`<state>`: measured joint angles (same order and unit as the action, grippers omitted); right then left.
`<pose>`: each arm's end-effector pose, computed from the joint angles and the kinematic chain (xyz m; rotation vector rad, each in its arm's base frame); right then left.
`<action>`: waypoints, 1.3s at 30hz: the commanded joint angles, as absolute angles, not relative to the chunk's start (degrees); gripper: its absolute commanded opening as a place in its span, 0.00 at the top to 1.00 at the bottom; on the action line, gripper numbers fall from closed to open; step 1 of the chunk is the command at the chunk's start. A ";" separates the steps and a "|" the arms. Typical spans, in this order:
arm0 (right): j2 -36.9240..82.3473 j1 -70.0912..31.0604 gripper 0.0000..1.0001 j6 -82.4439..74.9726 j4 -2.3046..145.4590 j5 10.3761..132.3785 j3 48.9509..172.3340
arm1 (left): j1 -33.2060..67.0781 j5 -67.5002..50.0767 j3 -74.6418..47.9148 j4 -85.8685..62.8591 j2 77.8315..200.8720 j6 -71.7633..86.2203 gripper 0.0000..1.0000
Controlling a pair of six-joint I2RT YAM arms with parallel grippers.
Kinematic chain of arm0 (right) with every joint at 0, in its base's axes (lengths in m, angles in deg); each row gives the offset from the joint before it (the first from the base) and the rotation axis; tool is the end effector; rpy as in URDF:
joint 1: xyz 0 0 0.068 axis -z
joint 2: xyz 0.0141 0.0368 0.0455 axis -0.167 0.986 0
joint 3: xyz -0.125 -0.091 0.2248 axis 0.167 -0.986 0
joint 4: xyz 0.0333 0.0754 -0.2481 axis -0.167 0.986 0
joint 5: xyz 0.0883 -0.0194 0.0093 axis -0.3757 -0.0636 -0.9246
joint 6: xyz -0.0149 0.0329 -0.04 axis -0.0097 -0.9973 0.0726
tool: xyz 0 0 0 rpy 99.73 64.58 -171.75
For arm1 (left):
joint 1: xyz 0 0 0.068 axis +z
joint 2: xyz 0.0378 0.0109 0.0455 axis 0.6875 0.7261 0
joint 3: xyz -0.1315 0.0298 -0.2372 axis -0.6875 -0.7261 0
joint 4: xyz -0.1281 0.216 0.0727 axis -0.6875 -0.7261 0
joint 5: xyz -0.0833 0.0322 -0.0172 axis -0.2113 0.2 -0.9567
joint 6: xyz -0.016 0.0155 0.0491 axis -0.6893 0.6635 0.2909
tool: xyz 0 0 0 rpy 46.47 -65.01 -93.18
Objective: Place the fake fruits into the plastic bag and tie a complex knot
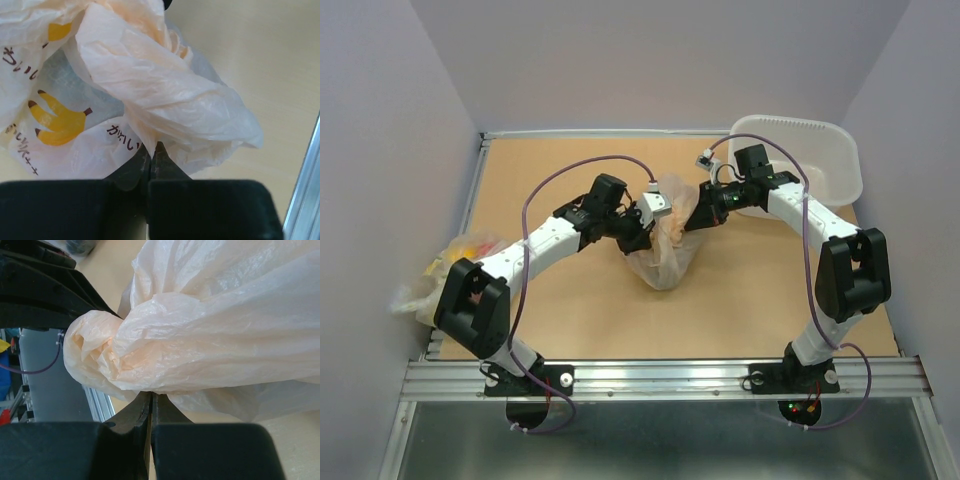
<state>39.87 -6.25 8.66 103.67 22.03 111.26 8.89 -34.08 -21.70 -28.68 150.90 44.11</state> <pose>0.3396 0.1275 0.2626 -0.8223 2.1955 1.3150 0.2658 -0.2069 0.2721 1.3663 1.7319 -0.7428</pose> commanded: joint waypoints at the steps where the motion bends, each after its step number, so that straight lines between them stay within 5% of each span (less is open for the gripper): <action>1: 38.05 -5.25 1.00 9.93 104.99 22.76 110.77 | 10.38 -33.06 -19.09 -28.81 149.46 43.16 1.00; 17: 42.70 9.34 1.00 29.80 120.02 37.45 116.39 | 33.94 -15.92 -23.12 -34.53 143.49 36.47 1.00; 29: 44.82 10.94 0.99 30.07 120.11 32.44 119.20 | 33.95 -29.25 -20.76 -35.76 148.23 37.70 1.00; 31: 44.90 10.23 0.86 29.01 121.86 30.51 120.17 | 32.81 -31.03 -20.06 -35.41 148.41 37.70 0.99; 32: 44.82 9.79 0.67 28.83 122.22 29.89 120.35 | 32.54 -32.69 -19.71 -35.32 148.50 37.70 0.96; 36: 43.41 9.70 0.24 28.56 121.87 29.36 120.17 | 31.13 -36.13 -18.39 -35.23 148.59 37.00 0.78; 39: 43.23 7.16 0.16 29.97 121.87 31.28 121.31 | 30.08 -37.10 -17.68 -35.58 148.58 37.09 0.70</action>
<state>45.59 9.10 28.58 121.09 29.09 117.14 31.34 -33.86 -20.85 -34.75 149.40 36.48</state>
